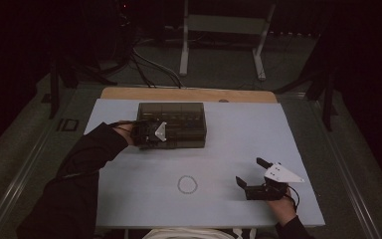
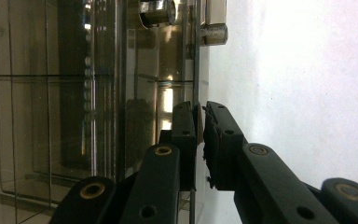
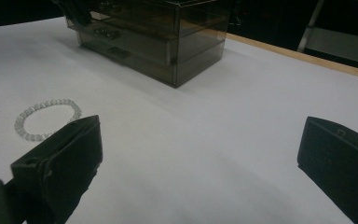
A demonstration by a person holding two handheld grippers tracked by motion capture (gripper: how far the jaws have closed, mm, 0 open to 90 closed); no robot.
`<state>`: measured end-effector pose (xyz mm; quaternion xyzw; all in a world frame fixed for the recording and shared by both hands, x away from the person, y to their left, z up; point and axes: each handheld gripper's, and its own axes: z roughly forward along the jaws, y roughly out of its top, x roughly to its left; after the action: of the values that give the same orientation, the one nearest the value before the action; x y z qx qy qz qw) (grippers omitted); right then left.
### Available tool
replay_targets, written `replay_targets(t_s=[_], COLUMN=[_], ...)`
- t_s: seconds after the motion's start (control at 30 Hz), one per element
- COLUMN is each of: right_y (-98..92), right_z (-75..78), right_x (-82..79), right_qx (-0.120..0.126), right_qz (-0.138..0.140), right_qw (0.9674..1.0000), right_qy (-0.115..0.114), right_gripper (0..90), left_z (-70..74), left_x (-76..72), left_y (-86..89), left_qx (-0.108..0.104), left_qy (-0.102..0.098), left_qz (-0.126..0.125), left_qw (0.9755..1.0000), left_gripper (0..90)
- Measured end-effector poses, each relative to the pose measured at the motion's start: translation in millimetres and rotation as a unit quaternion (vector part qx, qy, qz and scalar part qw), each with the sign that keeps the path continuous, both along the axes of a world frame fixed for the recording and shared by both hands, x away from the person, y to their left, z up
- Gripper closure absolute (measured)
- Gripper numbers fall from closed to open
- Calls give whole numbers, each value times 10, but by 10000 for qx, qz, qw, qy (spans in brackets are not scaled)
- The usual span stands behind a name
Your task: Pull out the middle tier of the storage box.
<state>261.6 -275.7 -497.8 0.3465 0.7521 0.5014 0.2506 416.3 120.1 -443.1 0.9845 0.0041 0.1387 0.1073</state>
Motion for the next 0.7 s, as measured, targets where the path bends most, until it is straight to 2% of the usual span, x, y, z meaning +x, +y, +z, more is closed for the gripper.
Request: replay_targets(t_s=[0.13,0.5,0.7], right_y=[3,-2,-1], right_z=[-2,-3,-2], right_x=[3,6,5], right_qx=[2,7,7], right_qz=[3,0,0], right_qw=[10000,10000,10000], right_qy=[11,7,10], right_gripper=[0,0,0], left_z=[12,33,37], left_x=[43,25,-18], left_y=[-2,-50,-63], left_qx=[-15,162,151], left_qy=[206,419,544], left_qz=[70,53,123], left_qw=[9998,9990,9983], left_gripper=[857,878,885])
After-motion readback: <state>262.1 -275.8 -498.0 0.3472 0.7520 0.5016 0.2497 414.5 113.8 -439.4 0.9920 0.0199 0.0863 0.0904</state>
